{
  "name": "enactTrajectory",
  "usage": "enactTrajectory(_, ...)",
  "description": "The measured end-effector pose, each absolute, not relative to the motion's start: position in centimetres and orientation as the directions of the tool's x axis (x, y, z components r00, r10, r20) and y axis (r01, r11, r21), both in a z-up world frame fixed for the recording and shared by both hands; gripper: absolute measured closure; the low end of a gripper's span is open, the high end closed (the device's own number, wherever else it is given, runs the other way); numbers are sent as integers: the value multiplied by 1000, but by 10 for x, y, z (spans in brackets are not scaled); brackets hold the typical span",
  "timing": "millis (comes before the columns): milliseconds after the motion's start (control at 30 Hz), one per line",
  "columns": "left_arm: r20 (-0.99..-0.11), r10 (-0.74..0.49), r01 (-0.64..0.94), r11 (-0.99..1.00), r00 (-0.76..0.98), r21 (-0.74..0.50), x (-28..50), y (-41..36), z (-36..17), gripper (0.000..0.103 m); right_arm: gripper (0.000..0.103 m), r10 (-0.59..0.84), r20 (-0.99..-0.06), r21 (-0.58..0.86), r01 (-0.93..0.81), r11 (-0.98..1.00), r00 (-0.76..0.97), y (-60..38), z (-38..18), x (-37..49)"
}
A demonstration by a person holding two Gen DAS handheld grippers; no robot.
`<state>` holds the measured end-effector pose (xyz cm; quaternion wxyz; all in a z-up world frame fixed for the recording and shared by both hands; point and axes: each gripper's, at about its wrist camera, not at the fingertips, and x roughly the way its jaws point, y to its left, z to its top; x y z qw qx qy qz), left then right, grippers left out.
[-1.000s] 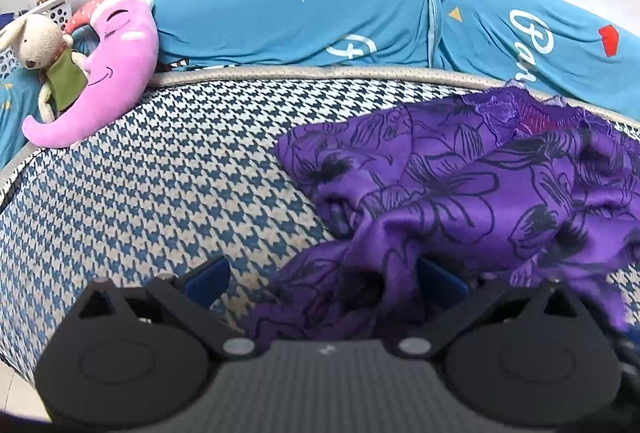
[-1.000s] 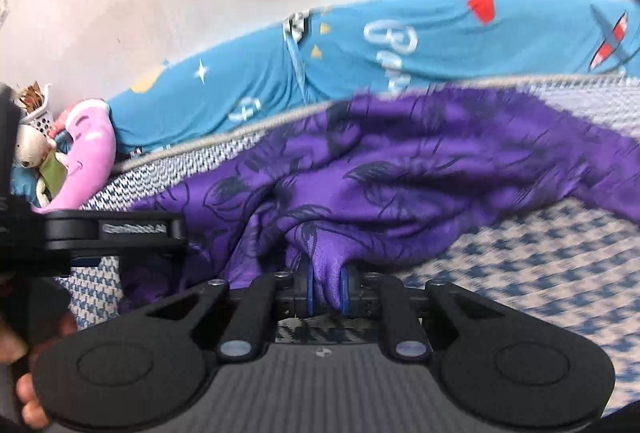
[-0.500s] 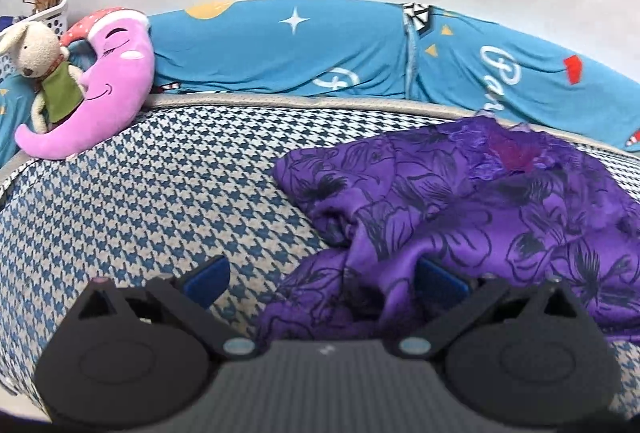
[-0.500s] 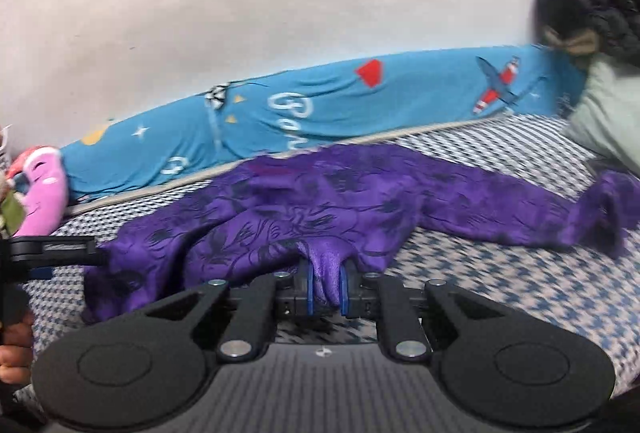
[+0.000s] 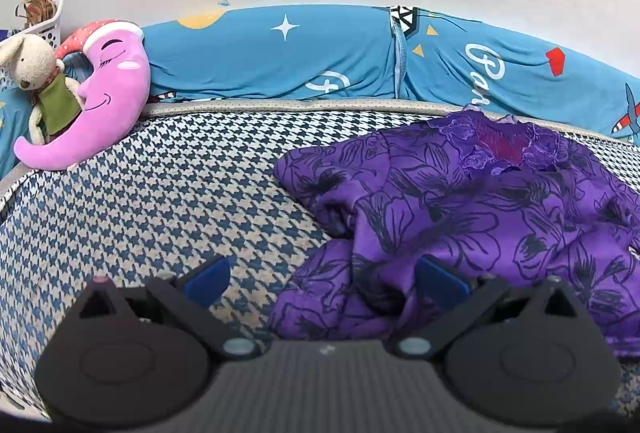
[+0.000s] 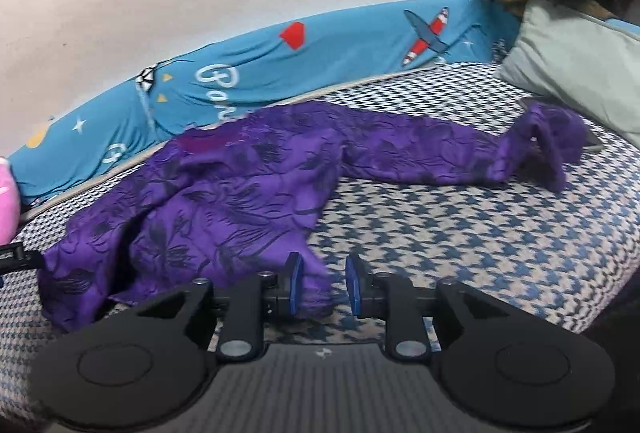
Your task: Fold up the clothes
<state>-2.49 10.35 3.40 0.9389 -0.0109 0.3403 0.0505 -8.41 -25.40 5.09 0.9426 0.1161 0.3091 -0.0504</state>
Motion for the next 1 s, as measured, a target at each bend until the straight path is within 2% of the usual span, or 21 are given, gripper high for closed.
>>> enactTrajectory(333,-634,93,-96,995,768,30,-26,101,34,0,73,-11,-608,181,153,971,794,-258,47,-84)
enactTrajectory(467,-630,93,-88,995,771,39,-27,99,33,0,68,-3,-621,177,144,974,784,-258,45,-83)
enactTrajectory(1000,-647,16,5,1000,763,29,-31,81,30,0,66,79,-631,195,59,979,771,-245,43,-81)
